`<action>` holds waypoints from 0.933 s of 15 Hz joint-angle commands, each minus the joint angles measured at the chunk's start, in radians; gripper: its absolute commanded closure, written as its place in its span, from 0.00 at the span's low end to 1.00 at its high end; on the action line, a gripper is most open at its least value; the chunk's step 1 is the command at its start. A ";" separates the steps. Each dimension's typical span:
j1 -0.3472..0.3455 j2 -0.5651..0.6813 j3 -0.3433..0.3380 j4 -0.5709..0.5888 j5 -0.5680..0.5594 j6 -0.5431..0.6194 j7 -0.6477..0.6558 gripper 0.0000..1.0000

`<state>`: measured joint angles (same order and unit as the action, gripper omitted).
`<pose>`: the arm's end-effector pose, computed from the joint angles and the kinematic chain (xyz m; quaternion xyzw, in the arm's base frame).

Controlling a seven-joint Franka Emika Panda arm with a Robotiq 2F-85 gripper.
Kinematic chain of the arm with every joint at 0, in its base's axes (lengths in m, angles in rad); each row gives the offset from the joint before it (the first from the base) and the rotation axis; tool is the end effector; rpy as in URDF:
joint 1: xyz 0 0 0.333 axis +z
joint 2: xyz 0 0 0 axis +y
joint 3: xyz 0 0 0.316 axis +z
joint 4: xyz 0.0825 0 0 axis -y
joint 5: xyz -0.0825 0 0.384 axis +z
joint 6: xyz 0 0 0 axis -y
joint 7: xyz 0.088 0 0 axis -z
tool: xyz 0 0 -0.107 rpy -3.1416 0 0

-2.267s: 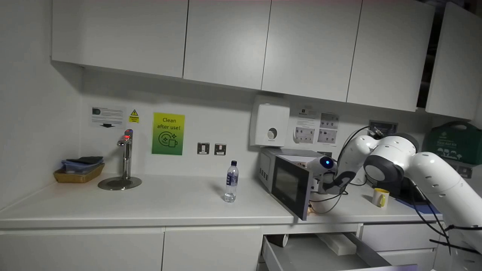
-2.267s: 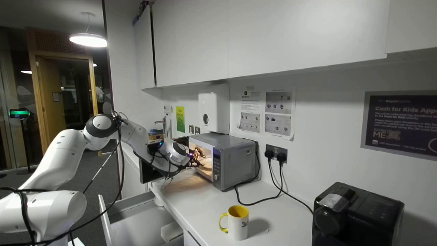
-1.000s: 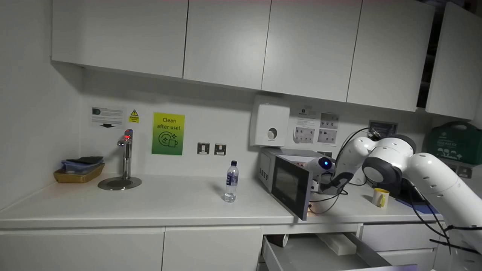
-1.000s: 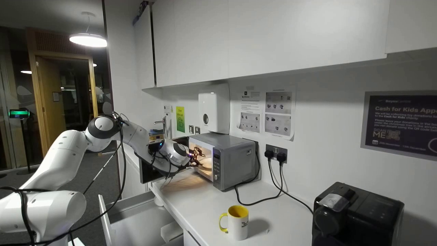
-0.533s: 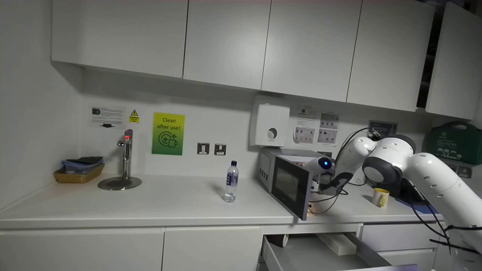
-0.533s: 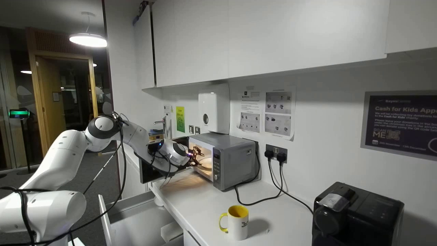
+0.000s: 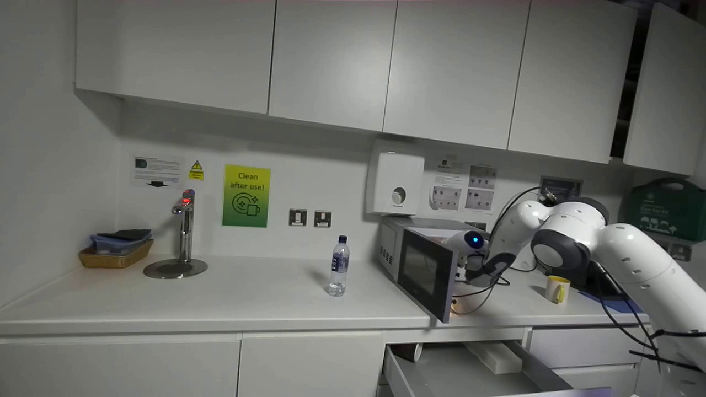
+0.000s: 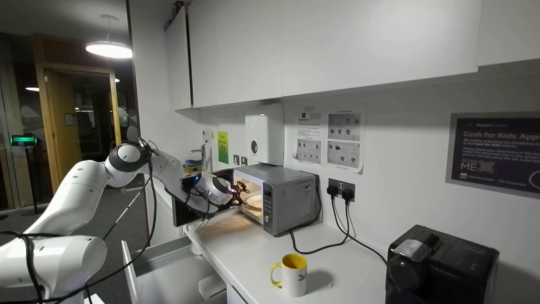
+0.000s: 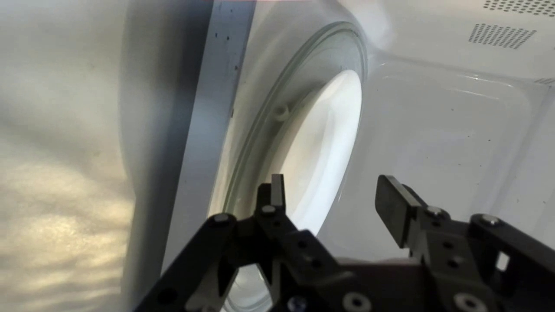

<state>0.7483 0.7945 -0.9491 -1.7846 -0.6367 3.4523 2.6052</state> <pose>0.6902 0.0653 0.3304 -0.6159 0.6035 -0.4159 0.2890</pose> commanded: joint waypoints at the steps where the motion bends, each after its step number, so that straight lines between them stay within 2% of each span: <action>1: 0.006 -0.034 0.007 -0.022 0.012 0.003 -0.002 0.38; 14: 0.014 -0.040 -0.001 -0.060 0.068 0.003 0.000 0.39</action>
<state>0.7500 0.7944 -0.9470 -1.8025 -0.5864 3.4523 2.6061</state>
